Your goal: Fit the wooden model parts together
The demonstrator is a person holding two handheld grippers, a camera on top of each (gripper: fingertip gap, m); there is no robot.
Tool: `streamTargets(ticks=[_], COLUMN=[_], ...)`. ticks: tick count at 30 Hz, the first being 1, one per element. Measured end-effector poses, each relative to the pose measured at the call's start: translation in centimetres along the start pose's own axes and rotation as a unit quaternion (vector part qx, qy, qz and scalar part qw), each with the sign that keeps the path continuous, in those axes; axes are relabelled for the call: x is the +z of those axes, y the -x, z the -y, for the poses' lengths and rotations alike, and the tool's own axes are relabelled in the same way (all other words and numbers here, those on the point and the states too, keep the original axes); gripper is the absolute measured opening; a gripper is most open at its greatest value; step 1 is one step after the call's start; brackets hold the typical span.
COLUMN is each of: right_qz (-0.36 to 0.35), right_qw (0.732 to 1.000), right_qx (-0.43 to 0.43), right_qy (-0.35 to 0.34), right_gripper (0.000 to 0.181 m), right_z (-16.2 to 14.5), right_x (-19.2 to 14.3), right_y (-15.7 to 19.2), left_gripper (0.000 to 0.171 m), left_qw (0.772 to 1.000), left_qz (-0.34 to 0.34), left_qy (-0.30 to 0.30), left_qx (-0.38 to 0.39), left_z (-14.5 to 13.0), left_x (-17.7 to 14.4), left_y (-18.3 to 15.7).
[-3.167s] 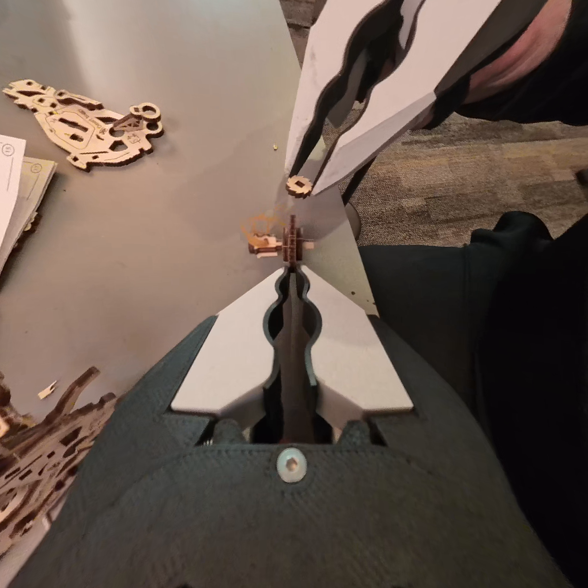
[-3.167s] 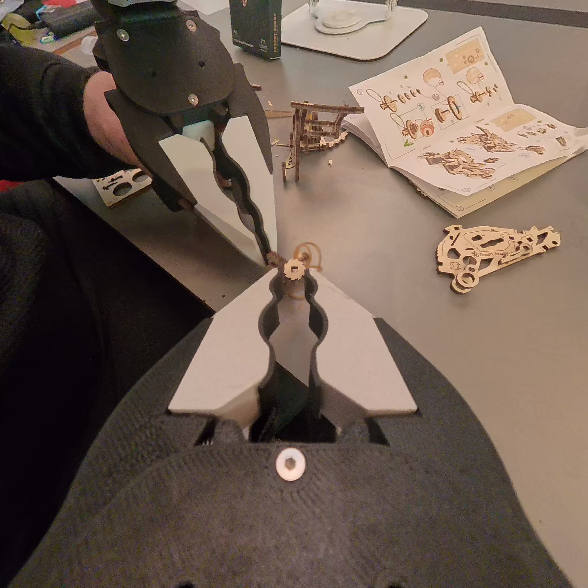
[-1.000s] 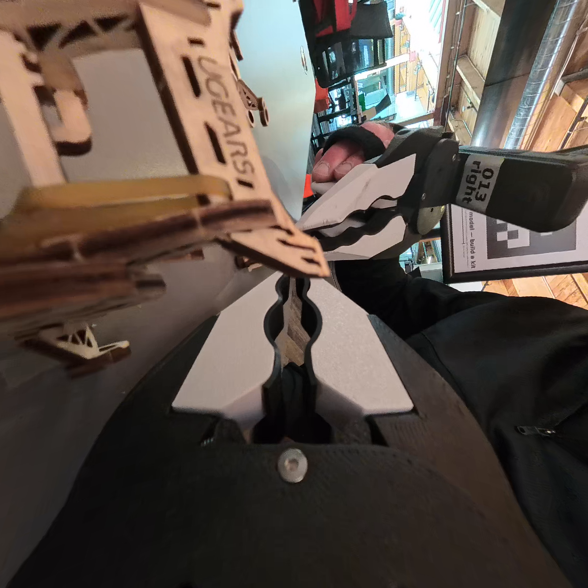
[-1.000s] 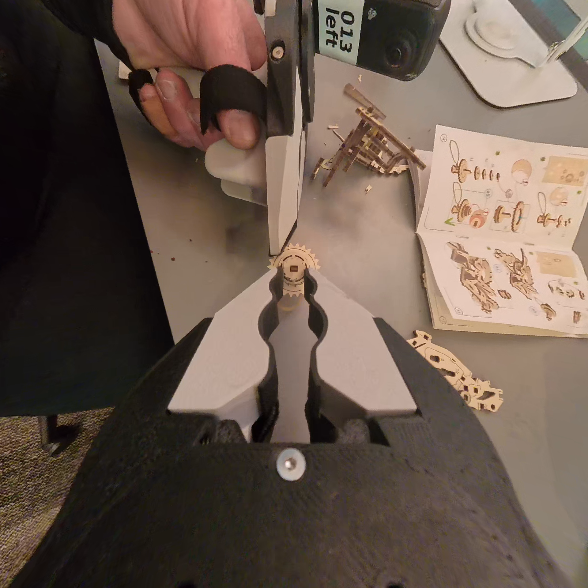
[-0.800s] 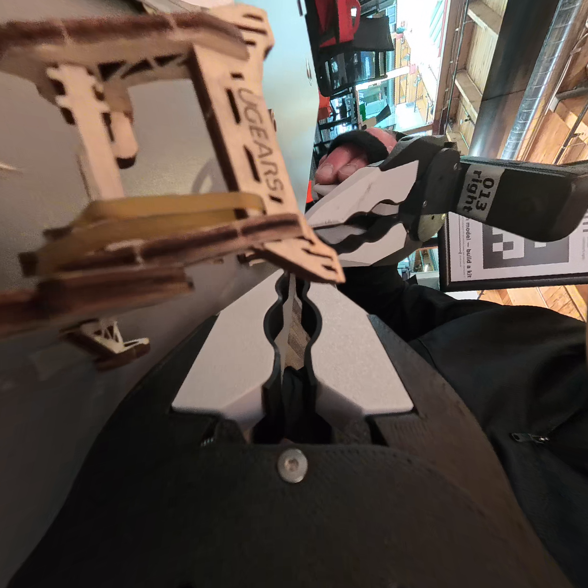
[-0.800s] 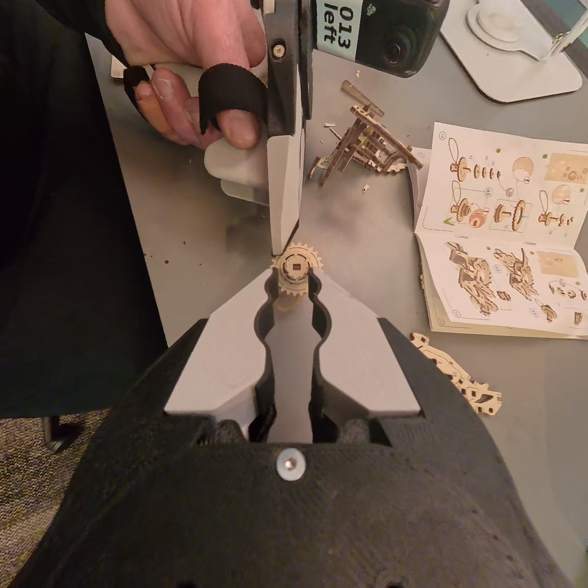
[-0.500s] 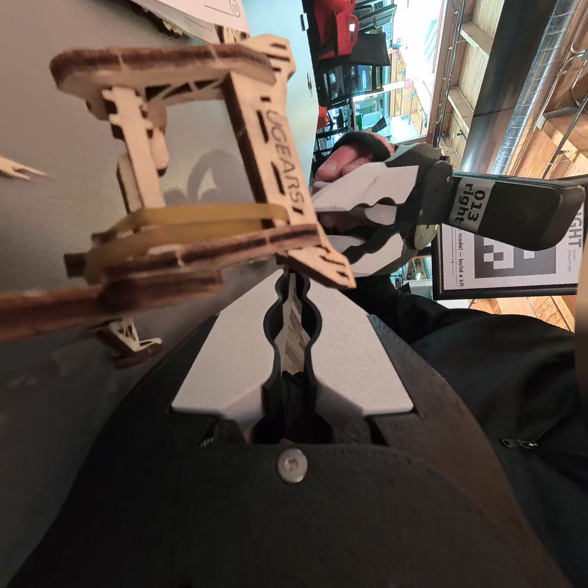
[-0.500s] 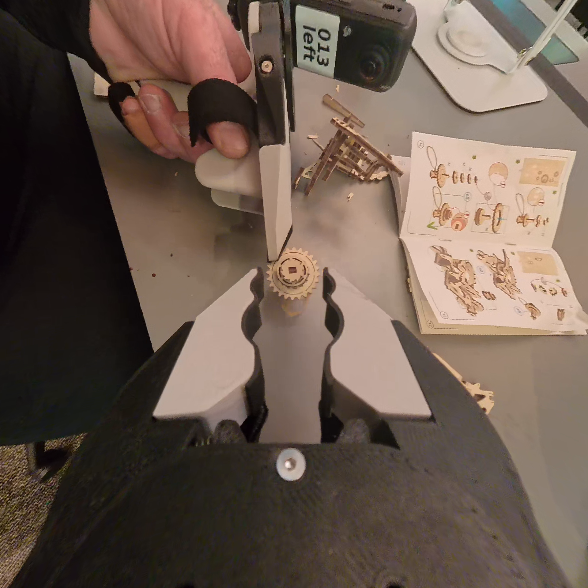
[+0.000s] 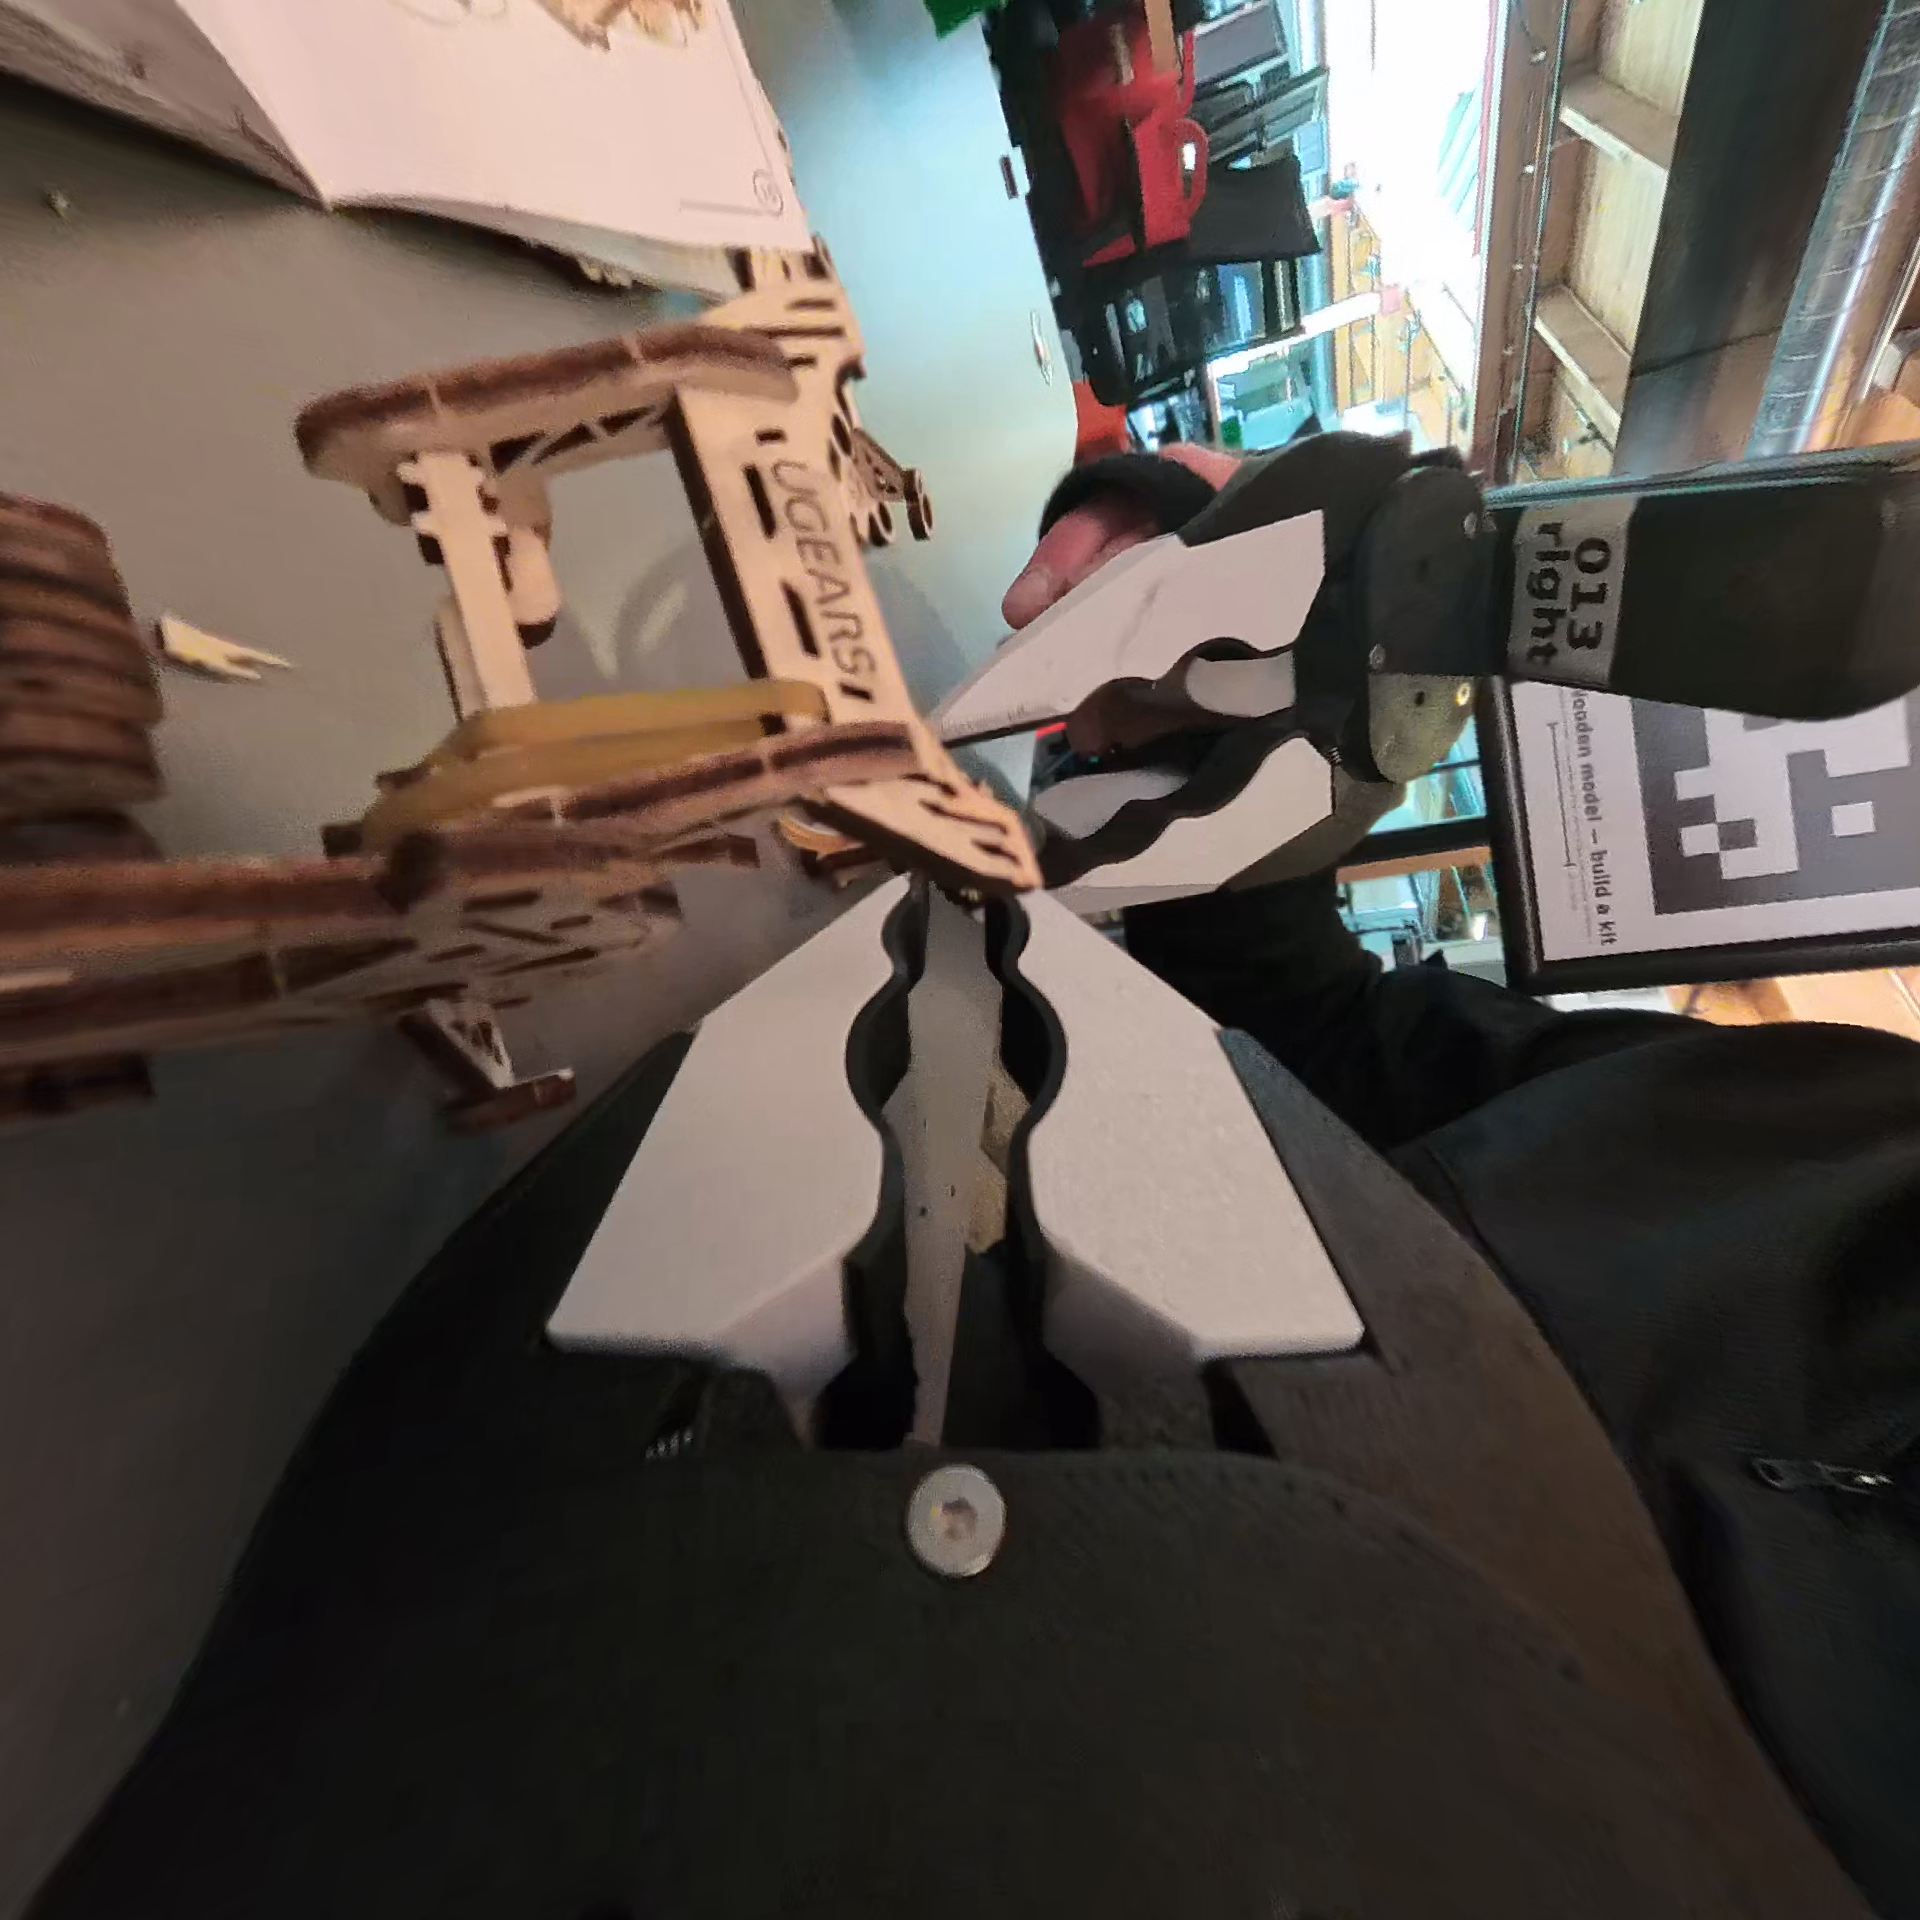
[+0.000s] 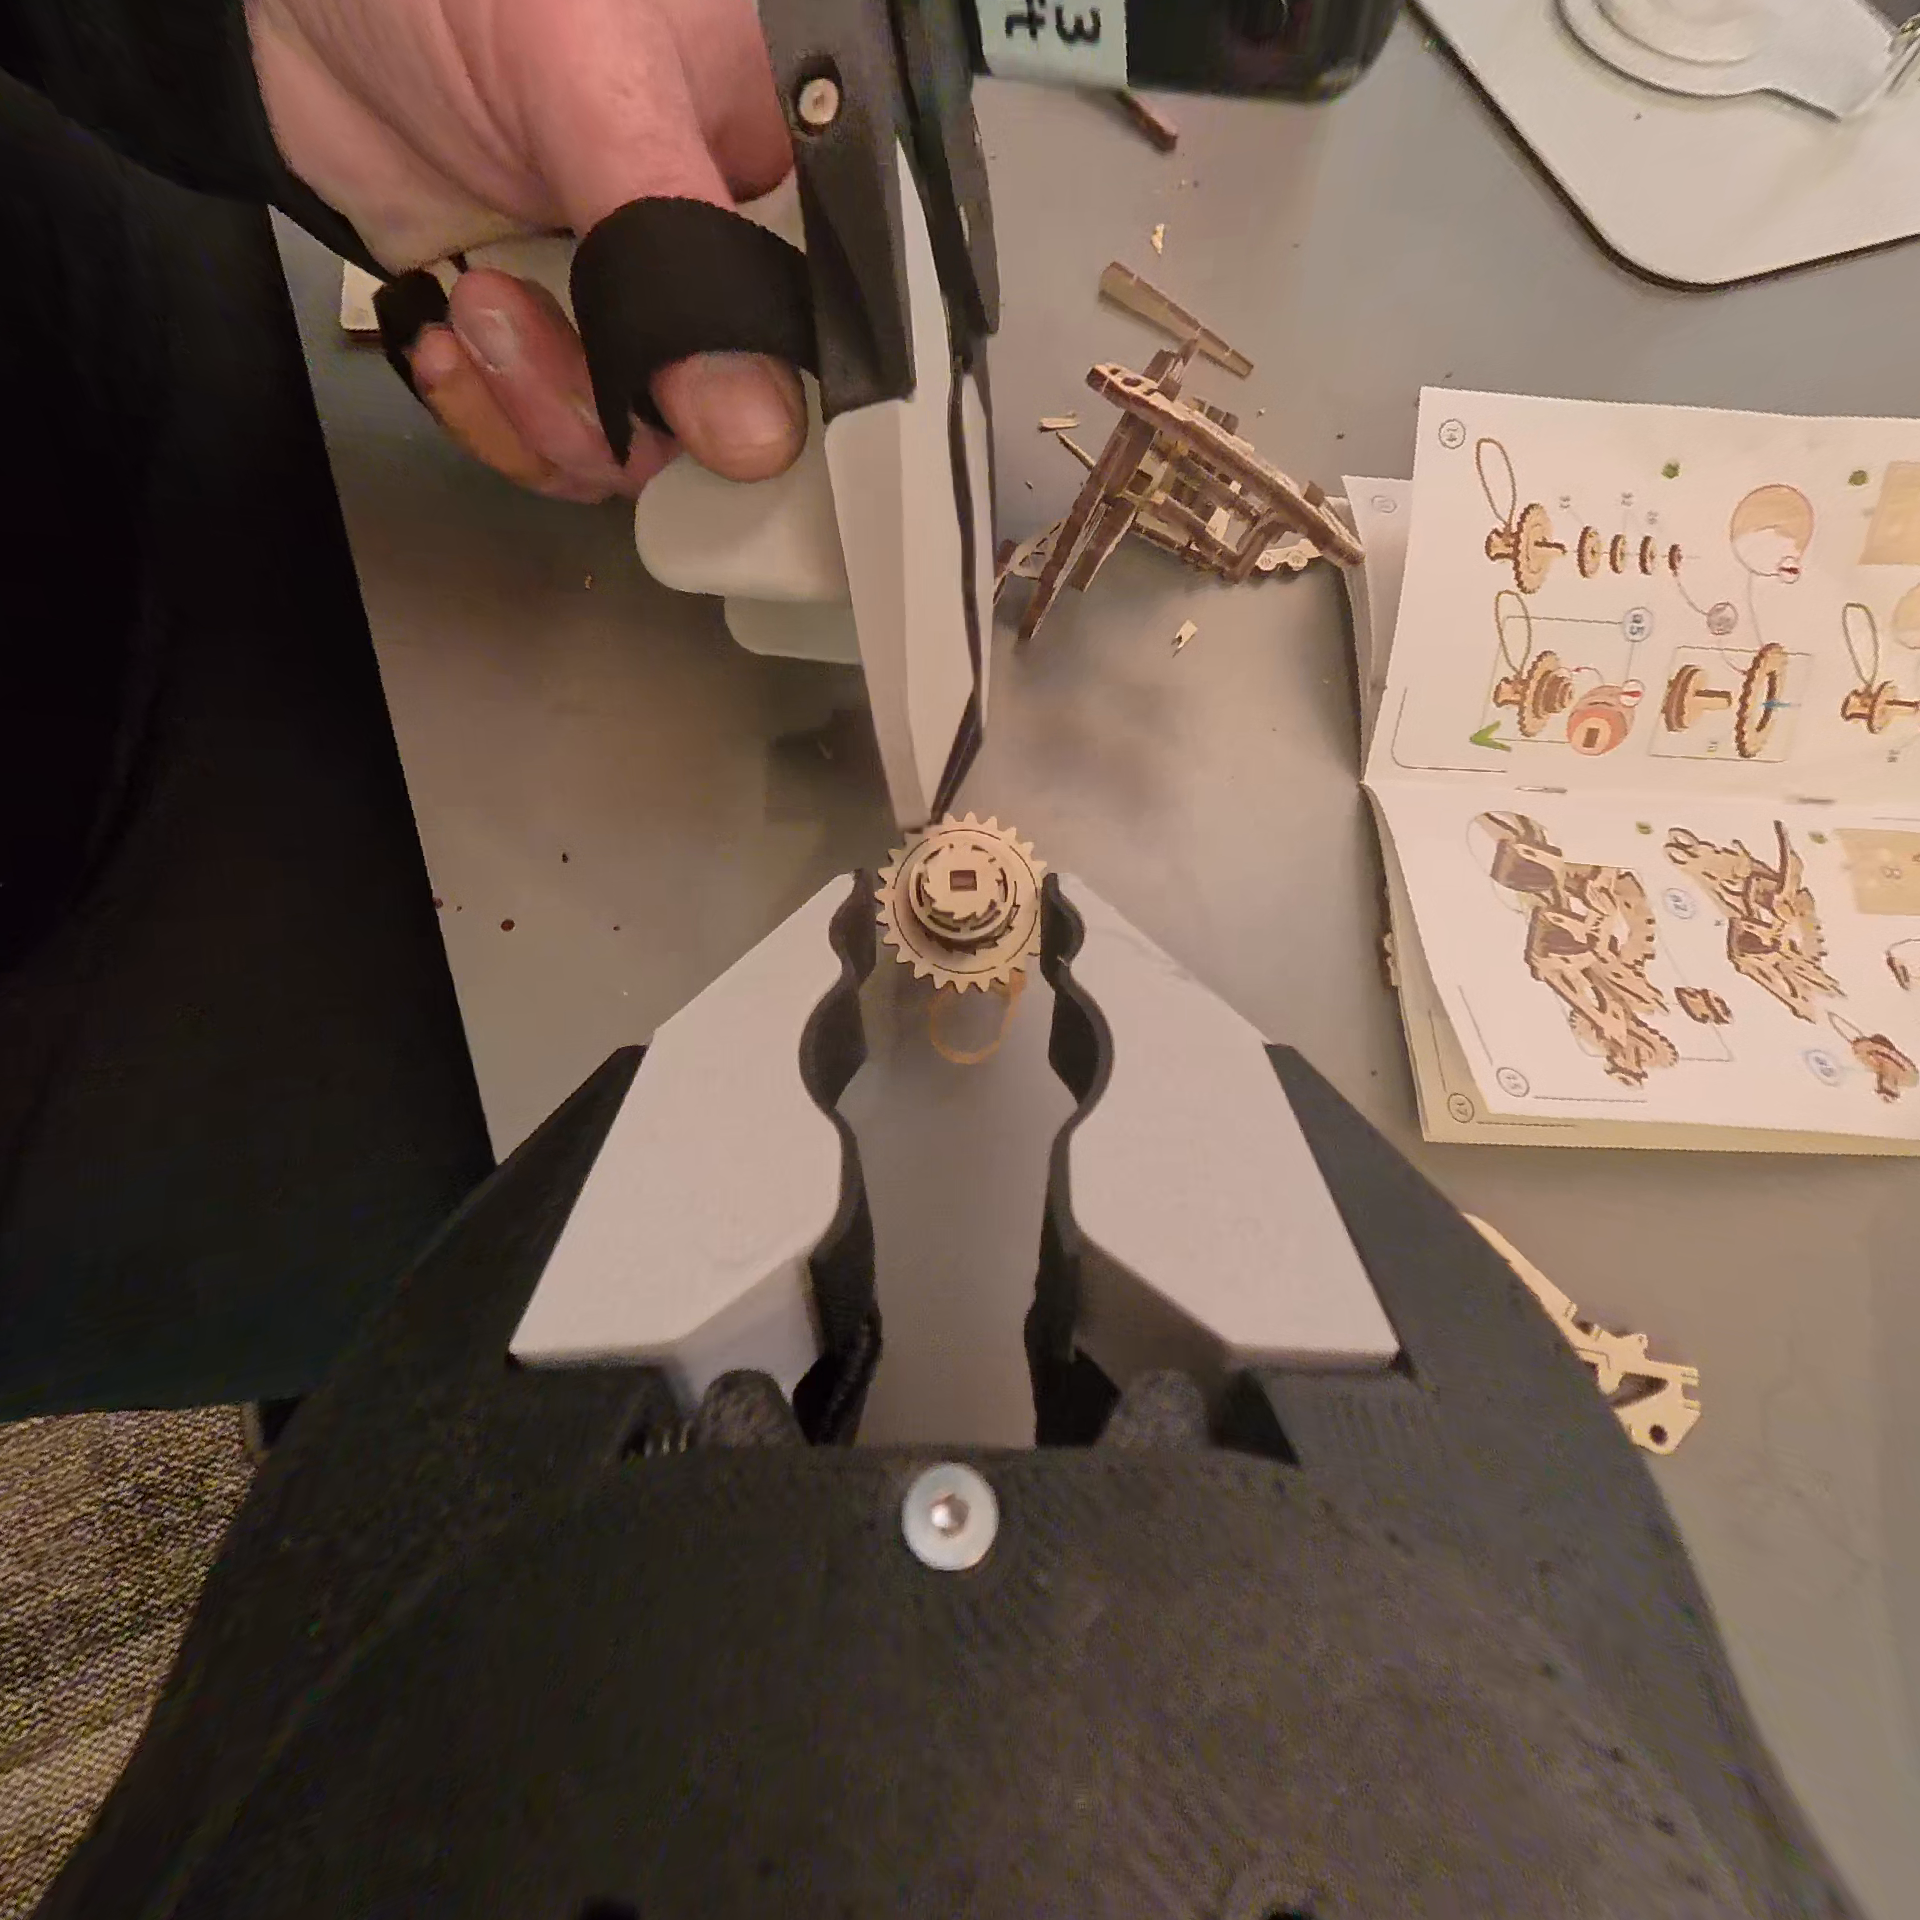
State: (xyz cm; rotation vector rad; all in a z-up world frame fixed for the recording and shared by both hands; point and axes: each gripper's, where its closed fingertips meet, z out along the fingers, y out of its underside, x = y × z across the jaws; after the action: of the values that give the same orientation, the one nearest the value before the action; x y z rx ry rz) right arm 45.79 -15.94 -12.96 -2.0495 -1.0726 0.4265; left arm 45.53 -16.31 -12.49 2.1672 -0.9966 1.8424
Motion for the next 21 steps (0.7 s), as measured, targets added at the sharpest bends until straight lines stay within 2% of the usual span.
streamTargets(ticks=[5, 7, 12, 16, 21], right_qz=[0.002, 0.002, -0.001, 0.019, 0.059], right_qw=[1.0, 1.0, 1.0, 0.994, 0.972], right_qx=[-0.001, 0.002, 0.016, 0.095, 0.215], right_qy=[0.004, 0.004, -0.004, -0.049, -0.073], right_gripper=[0.029, 0.029, 0.029, 0.029, 0.027], right_z=[0.1, 0.1, 0.1, 0.5, -0.3], right_x=[0.2, 0.1, 0.0, -0.9, -1.0], right_y=[0.0, 0.0, -0.1, -0.5, -0.7], left_gripper=[0.022, 0.013, 0.008, 0.008, 0.008], left_qw=[1.0, 0.999, 0.999, 0.999, 0.999], left_qz=[0.007, 0.024, 0.019, 0.021, 0.018], left_qy=[-0.011, -0.009, -0.01, -0.008, -0.007], left_qx=[0.016, 0.029, 0.026, 0.031, 0.028], left_z=[0.2, 0.1, 0.2, 0.2, 0.3], left_x=[0.3, 0.4, 0.5, 0.6, 0.6], left_y=[-0.1, 0.3, 0.2, 0.2, 0.2])
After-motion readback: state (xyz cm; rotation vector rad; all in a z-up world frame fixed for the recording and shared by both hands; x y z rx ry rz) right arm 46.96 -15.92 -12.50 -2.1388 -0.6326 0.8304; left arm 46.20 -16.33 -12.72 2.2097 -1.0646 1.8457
